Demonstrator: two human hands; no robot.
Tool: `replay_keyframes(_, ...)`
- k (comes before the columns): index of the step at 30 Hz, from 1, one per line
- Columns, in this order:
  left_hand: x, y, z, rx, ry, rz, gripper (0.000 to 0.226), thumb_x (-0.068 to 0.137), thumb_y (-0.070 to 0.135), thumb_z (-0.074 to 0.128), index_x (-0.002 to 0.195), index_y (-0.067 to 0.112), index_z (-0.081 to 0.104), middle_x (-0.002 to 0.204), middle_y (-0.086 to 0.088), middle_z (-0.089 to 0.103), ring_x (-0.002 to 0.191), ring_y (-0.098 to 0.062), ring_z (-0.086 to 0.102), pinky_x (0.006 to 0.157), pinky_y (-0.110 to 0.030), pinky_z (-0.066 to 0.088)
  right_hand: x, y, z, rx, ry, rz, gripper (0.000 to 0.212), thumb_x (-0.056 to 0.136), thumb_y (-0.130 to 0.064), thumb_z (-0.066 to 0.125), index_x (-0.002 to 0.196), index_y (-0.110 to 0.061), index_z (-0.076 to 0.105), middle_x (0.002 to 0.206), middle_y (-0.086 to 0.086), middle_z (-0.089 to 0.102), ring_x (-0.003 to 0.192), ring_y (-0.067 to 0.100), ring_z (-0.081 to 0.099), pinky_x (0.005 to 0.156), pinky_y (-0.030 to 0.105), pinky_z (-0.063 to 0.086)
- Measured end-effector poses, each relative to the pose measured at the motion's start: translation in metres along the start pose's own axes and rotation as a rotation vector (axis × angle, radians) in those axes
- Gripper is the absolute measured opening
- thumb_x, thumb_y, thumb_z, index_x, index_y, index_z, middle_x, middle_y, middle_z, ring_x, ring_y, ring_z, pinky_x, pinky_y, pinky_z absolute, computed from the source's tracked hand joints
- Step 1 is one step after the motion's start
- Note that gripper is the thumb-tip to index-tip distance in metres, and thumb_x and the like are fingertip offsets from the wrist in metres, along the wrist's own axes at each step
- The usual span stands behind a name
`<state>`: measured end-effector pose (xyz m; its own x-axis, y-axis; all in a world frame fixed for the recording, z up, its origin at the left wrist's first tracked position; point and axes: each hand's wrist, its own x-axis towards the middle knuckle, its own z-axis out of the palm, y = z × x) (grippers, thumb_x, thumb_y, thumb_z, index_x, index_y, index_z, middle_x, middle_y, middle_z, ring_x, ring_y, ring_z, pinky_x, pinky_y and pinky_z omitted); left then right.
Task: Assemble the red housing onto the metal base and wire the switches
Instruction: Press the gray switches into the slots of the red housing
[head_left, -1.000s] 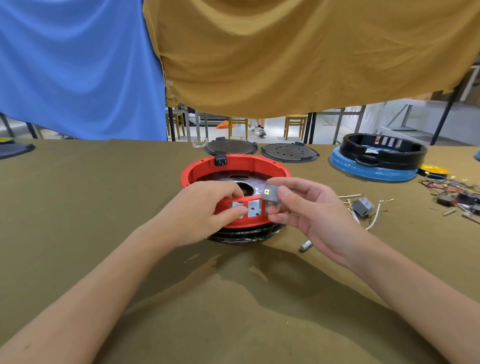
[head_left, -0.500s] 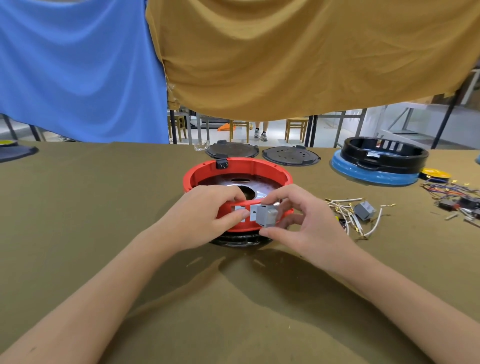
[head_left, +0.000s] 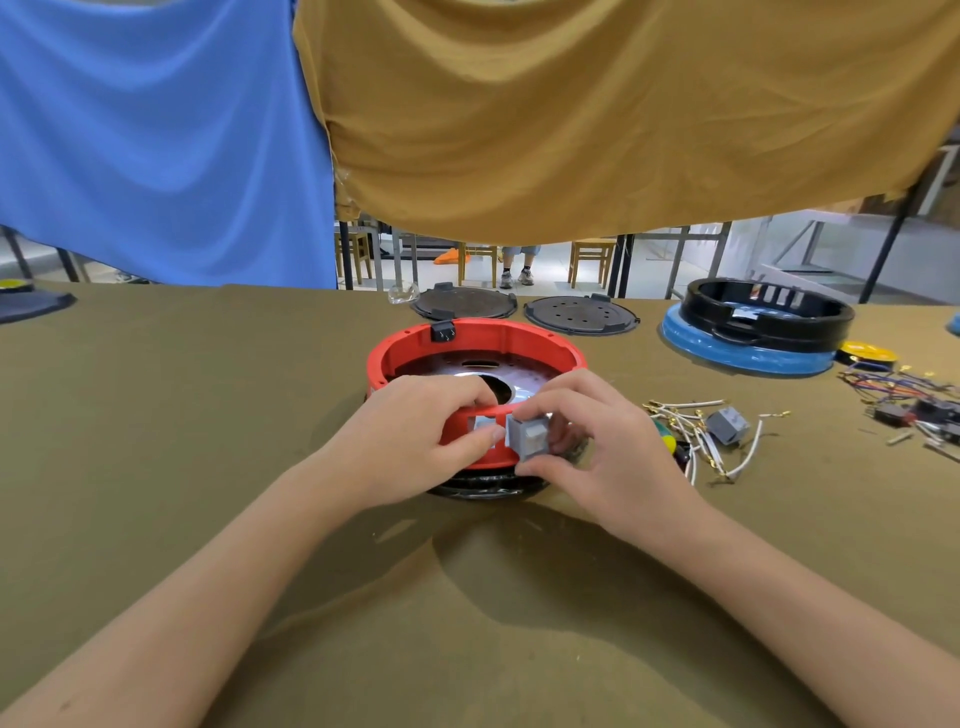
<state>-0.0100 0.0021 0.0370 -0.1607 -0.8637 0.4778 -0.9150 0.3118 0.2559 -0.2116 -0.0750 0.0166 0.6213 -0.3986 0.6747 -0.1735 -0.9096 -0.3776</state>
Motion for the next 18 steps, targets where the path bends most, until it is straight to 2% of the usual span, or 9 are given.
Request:
replay_keyframes(4,0.0001,0.0030,0.0000,-0.014,0.000,0.016,0.015,0.094,0.037,0.059,0.100,0.025,0.065,0.083,0.012,0.066,0.076,-0.008,0.060,0.068,-0.033,0.047,0.0000,0.0011,-0.0005,-0.085,0.022,-0.022,0.040,0.073,-0.016,0.085,0.109,-0.018,0.069,0.106,-0.011,0.053,0.094,0.002,0.052,0.081,0.012,0.046)
replay_keyframes(8,0.0007,0.0061,0.0002,-0.015,-0.015,0.018,0.012,0.092,0.044,0.060,0.094,0.034,0.055,0.080,0.017,0.062,0.074,-0.006,0.058,0.065,-0.024,0.045,-0.0001,0.0004,-0.0010,-0.130,0.042,-0.054,0.038,0.071,-0.019,0.087,0.104,-0.017,0.068,0.103,-0.010,0.055,0.085,-0.003,0.051,0.074,0.023,0.051)
replay_keyframes(10,0.0004,0.0071,0.0005,-0.011,-0.019,0.016,0.012,0.092,0.044,0.061,0.091,0.034,0.054,0.075,0.015,0.060,0.070,-0.008,0.057,0.062,-0.026,0.044,0.0000,0.0006,-0.0019,-0.130,0.038,-0.062,0.037,0.069,-0.021,0.088,0.101,-0.017,0.069,0.101,-0.009,0.055,0.084,-0.002,0.051,0.073,0.024,0.051)
replay_keyframes(13,0.0001,0.0081,0.0002,-0.035,-0.002,0.033,0.018,0.090,0.047,0.057,0.085,0.029,0.056,0.070,0.012,0.058,0.067,-0.012,0.055,0.059,-0.027,0.041,0.0014,0.0020,-0.0041,-0.168,0.030,-0.055,0.038,0.068,-0.026,0.087,0.103,-0.017,0.074,0.098,-0.007,0.056,0.091,0.011,0.054,0.077,0.031,0.051)
replay_keyframes(16,-0.0004,0.0086,0.0003,-0.048,0.004,0.028,0.033,0.087,0.058,0.050,0.083,0.026,0.058,0.069,0.007,0.060,0.066,-0.016,0.056,0.060,-0.032,0.042,0.0017,0.0003,-0.0044,-0.174,0.023,-0.050,0.039,0.068,-0.026,0.087,0.103,-0.016,0.075,0.096,-0.005,0.058,0.092,0.014,0.055,0.079,0.032,0.051)
replay_keyframes(18,-0.0010,0.0088,0.0007,-0.041,0.012,0.017,0.033,0.087,0.058,0.052,0.083,0.025,0.058,0.070,0.007,0.060,0.067,-0.015,0.056,0.061,-0.035,0.043,0.0014,-0.0012,-0.0049,-0.142,0.022,-0.035,0.036,0.069,-0.027,0.086,0.102,-0.017,0.076,0.095,-0.005,0.060,0.092,0.014,0.055,0.080,0.030,0.049)
